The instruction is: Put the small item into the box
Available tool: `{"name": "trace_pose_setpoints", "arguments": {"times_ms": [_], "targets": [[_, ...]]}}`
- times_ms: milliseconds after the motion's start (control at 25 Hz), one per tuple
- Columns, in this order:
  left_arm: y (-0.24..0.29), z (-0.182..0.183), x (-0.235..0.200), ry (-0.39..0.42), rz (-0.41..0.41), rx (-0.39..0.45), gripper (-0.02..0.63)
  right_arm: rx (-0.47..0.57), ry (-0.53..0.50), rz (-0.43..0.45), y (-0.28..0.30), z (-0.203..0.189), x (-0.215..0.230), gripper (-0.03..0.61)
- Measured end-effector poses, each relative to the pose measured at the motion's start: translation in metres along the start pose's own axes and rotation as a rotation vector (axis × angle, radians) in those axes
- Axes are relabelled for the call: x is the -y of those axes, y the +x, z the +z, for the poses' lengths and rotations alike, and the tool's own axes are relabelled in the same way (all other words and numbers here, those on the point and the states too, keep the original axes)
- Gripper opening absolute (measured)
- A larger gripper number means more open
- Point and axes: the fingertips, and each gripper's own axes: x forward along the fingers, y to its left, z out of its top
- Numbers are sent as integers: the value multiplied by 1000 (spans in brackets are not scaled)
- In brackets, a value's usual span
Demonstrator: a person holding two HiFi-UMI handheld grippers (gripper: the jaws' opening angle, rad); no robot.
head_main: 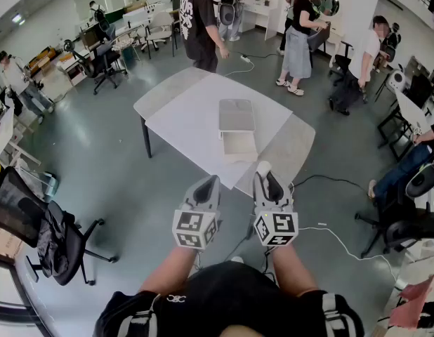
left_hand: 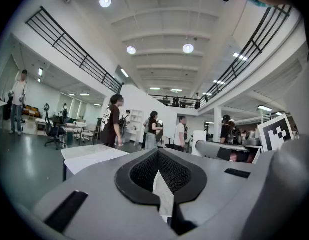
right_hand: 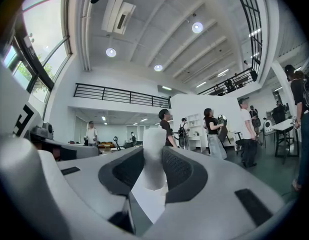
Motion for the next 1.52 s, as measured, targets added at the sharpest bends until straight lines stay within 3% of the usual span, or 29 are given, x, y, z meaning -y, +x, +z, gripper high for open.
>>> {"name": "trace_pose_setpoints", "arguments": {"times_ms": [680, 1520], "targets": [[11, -4, 12, 21, 13, -12, 5, 22, 16, 24, -4, 5, 11, 121], [56, -6, 29, 42, 106, 2, 5, 19, 4, 54, 13, -7, 80, 121]]}}
